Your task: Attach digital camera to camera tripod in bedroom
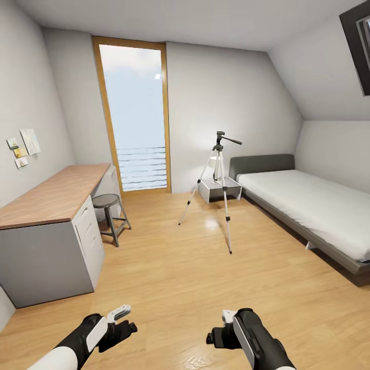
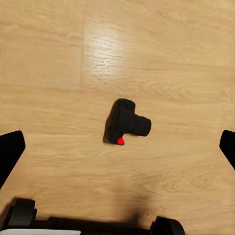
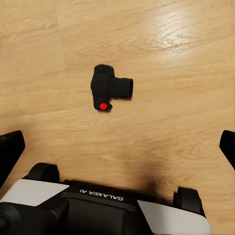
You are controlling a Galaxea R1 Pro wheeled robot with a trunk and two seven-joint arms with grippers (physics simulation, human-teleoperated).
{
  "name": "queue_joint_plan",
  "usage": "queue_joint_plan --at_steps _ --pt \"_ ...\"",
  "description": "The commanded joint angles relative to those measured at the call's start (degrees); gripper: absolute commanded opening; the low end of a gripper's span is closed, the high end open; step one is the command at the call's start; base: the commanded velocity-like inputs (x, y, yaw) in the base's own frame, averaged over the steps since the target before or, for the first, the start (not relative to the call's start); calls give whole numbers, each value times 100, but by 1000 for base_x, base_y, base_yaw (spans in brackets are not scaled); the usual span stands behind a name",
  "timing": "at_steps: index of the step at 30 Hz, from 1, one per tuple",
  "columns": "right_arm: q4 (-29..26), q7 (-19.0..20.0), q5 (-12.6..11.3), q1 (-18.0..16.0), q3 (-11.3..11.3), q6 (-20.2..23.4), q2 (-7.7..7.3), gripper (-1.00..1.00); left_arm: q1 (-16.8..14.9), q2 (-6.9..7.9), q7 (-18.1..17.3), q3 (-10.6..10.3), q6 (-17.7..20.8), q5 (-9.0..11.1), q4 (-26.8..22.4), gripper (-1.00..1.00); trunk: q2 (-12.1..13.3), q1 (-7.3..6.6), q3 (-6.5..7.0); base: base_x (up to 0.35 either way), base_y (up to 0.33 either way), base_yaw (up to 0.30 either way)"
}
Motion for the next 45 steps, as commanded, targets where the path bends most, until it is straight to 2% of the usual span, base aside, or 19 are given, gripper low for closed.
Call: queue_joint_plan --at_steps 1,11,19,31,45 --pt "-8 24 0 -2 1 -6 0 100 3 -1 2 7 13 13 -8 100 -3 0 -6 0 0 0" --pt "-13 40 20 -2 16 -112 8 100 -42 -13 -11 7 -21 29 -29 100 -3 0 -6 0 0 0" --pt "-61 54 40 -2 27 -134 9 100 -142 -43 -26 10 8 35 -286 100 -3 0 -6 0 88 0" --pt "-148 44 59 -2 24 -617 5 100 -112 -53 -20 13 -25 37 -377 100 -3 0 -6 0 257 0" --pt "-332 19 54 -2 13 -650 2 100 -110 -59 -16 5 -28 37 -368 100 -3 0 -6 1 289 0"
